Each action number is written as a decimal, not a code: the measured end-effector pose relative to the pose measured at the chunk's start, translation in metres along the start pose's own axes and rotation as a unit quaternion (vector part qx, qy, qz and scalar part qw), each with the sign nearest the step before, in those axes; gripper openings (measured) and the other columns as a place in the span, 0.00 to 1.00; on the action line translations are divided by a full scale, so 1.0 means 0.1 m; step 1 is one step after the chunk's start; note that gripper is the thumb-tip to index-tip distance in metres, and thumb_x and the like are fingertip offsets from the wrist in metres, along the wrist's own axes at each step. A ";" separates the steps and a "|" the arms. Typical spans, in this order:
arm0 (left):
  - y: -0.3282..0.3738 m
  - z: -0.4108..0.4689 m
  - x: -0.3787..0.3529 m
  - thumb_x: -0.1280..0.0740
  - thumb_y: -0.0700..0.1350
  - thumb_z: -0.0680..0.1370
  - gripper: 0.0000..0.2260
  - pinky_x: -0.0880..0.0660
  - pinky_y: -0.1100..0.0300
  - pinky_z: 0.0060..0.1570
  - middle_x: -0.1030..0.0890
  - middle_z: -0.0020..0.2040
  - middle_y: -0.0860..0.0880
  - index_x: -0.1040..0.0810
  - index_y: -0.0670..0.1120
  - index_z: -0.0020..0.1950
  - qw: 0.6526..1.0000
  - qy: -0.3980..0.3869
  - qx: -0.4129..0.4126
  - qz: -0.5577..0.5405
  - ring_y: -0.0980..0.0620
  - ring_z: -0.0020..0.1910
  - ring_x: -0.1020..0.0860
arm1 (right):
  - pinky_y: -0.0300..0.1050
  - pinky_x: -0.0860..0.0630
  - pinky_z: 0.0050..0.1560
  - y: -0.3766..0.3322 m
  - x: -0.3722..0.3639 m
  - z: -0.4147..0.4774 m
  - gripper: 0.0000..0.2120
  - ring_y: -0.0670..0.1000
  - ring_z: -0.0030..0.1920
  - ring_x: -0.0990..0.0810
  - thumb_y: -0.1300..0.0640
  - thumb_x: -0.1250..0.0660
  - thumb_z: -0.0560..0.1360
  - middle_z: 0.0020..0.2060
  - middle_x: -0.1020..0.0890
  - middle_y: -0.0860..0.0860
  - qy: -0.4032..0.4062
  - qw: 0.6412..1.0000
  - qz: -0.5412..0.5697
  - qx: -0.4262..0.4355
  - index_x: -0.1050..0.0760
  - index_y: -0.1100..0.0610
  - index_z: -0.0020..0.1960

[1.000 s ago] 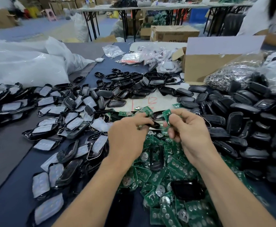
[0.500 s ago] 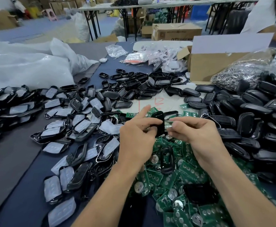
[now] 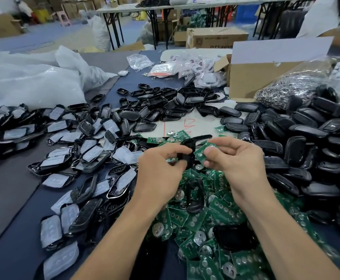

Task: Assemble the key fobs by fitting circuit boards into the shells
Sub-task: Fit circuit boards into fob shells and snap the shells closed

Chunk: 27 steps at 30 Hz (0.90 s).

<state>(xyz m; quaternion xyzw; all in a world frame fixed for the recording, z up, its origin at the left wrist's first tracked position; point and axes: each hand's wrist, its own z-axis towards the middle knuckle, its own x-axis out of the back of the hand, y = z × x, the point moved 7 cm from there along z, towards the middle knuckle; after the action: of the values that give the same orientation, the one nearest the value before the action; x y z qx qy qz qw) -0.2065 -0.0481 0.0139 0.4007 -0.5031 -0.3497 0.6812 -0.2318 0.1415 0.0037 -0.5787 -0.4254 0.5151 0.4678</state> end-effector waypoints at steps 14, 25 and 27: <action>0.07 0.01 0.04 0.19 0.38 0.68 0.25 0.30 0.78 0.56 0.22 0.61 0.75 0.15 0.69 0.49 0.999 -0.037 -0.013 0.029 0.74 0.59 0.22 | 0.40 0.22 0.33 -0.12 -0.04 0.04 0.09 0.50 0.29 0.20 0.68 0.22 0.70 0.31 0.15 0.54 -0.058 0.997 -0.035 0.040 0.12 0.55 0.40; 0.06 -0.01 -0.04 0.21 0.33 0.68 0.32 0.23 0.66 0.64 0.19 0.63 0.68 0.17 0.67 0.60 0.996 -0.088 -0.006 -0.012 0.65 0.65 0.22 | 0.47 0.18 0.37 -0.11 -0.09 -0.02 0.10 0.50 0.32 0.14 0.60 0.20 0.69 0.33 0.13 0.47 -0.067 0.975 -0.184 0.102 0.13 0.45 0.41; 0.05 -0.03 -0.06 0.25 0.30 0.70 0.33 0.19 0.60 0.61 0.18 0.64 0.65 0.17 0.67 0.61 0.995 -0.099 -0.004 -0.005 0.63 0.67 0.22 | 0.47 0.17 0.42 -0.12 -0.10 -0.03 0.11 0.47 0.36 0.14 0.57 0.19 0.68 0.34 0.13 0.43 -0.062 0.968 -0.215 0.113 0.13 0.40 0.41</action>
<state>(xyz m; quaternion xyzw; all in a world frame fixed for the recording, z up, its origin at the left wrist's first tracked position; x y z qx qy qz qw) -0.2052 -0.0399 0.0152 0.3638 -0.5644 -0.3929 0.6283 -0.2300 0.1337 0.0180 -0.3838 -0.5070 0.4821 0.6027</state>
